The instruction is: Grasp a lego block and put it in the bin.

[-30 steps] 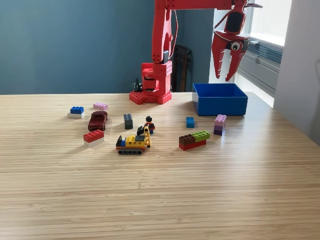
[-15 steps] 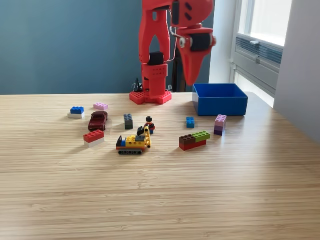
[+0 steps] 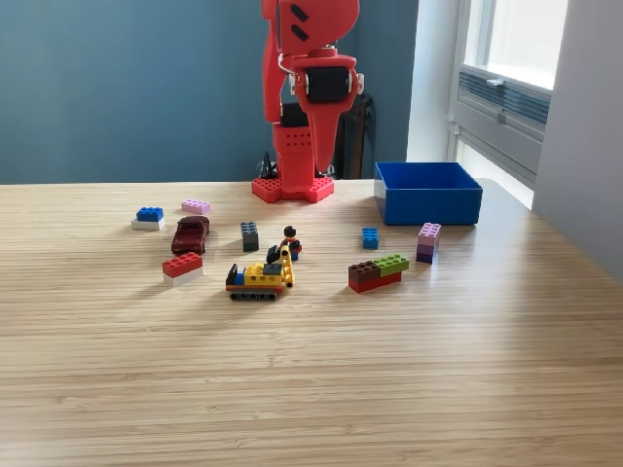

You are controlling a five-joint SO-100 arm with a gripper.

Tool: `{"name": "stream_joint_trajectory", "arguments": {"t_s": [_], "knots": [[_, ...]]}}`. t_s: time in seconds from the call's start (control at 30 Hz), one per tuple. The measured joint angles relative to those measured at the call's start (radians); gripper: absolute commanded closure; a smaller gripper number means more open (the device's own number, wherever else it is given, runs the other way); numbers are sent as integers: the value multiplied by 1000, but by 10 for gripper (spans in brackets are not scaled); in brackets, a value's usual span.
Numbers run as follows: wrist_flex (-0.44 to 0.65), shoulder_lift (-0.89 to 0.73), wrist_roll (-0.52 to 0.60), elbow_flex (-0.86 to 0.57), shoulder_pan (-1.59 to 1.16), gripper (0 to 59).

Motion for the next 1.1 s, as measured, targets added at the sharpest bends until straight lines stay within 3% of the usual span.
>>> {"name": "stream_joint_trajectory", "arguments": {"t_s": [1.1], "knots": [[-6, 0, -15, 0, 94, 585]]}}
